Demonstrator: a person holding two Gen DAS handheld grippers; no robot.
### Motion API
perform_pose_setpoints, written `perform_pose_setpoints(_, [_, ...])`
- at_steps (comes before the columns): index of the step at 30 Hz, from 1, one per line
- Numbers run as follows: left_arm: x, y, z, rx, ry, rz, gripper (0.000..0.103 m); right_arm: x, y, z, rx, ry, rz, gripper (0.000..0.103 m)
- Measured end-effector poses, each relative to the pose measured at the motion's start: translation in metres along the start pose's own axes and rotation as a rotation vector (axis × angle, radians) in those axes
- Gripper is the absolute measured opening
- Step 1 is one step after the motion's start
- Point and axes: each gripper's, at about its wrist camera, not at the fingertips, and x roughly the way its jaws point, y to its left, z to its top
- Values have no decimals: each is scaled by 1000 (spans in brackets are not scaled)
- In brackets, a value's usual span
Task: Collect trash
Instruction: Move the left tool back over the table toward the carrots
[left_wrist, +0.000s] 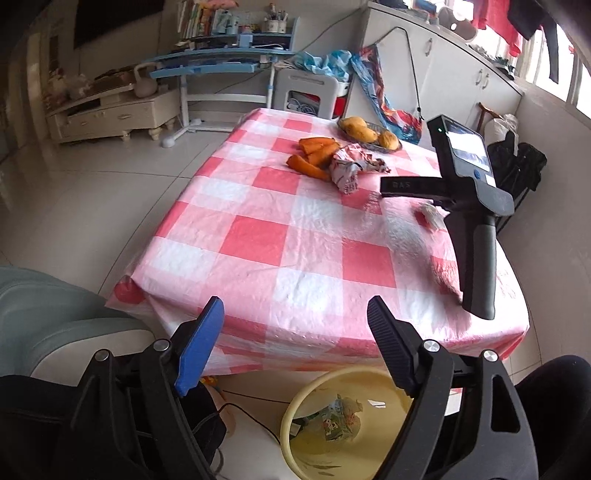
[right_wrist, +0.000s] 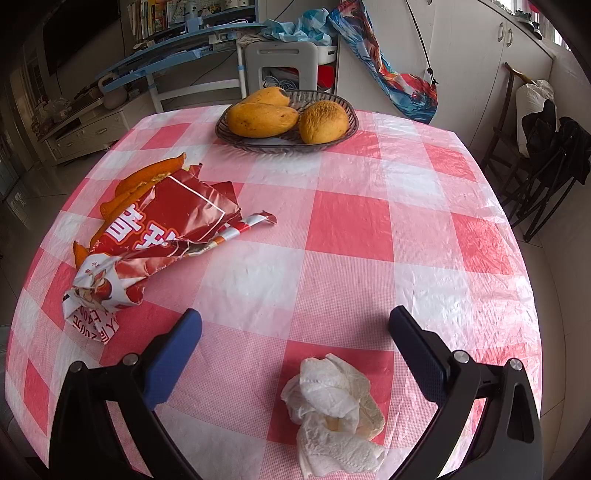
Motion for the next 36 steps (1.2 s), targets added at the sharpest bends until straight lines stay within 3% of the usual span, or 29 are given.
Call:
perform_pose_setpoints(6, [11,15,0,-90,33,-3,78,0,0,0,0,0,0,97])
perform_pose_setpoints(13, [22,14,-4,-86,56,-2,78,-1,1,-1,0,0,0,97])
perform_pose_setpoints(18, [26,27,-5,-160,75,-7,77,0,0,0,0,0,0,97])
perform_pose_setpoints(36, [14,12,-3,-78,25,5,78,1,0,1,0,0,1,97])
